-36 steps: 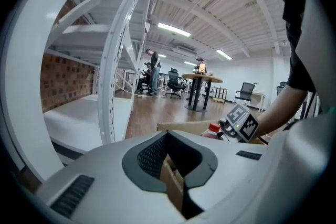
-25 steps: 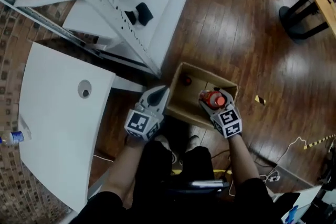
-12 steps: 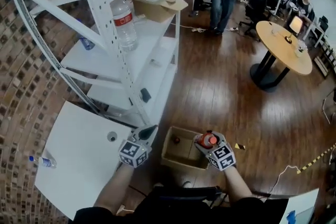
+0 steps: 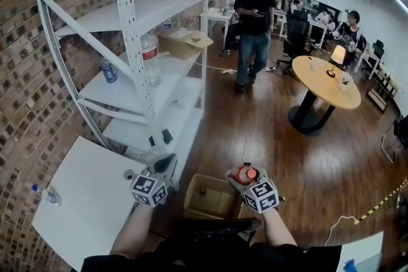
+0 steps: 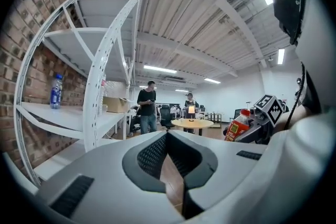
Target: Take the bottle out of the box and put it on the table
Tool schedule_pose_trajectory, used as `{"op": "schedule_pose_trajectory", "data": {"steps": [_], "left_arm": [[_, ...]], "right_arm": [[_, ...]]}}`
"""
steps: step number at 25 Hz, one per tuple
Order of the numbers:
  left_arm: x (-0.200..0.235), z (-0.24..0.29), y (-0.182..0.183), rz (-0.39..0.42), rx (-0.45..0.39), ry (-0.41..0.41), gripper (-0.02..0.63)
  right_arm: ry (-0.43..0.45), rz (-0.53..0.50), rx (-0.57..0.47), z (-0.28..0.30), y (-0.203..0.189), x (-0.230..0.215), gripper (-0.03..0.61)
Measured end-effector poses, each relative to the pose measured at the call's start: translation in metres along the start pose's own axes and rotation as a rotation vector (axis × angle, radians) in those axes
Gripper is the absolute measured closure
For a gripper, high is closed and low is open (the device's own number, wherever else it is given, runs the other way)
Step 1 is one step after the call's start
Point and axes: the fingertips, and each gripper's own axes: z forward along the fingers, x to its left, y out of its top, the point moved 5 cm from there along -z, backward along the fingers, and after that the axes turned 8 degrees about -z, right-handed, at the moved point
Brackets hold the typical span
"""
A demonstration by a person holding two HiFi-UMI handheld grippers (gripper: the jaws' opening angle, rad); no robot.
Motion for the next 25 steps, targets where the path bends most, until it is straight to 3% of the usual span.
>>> {"op": "schedule_pose_trajectory", "data": {"steps": [4, 12, 17, 25], "left_arm": [[-0.011, -0.020, 0.006, 0.014, -0.019, 0.045, 0.611], [0.004, -0.099, 0.012, 0.005, -0.059, 0.284, 0.611], [0.007, -0.132, 0.009, 0.045, -0.077, 0.389, 0.611], [0.045, -0.183, 0.023, 0.019, -0.126, 0.460, 0.611]], "right_arm": [[0.047, -0.030, -0.028, 0.001, 0.007, -0.005, 0.249], [0.251, -0.033, -0.123, 0.030, 0.050, 0.030, 0.249], [0.353, -0.065, -0.151, 0.042, 0.069, 0.056, 0.249], [0.418, -0.110, -0.159, 0.069, 0.097, 0.104, 0.249]]}}
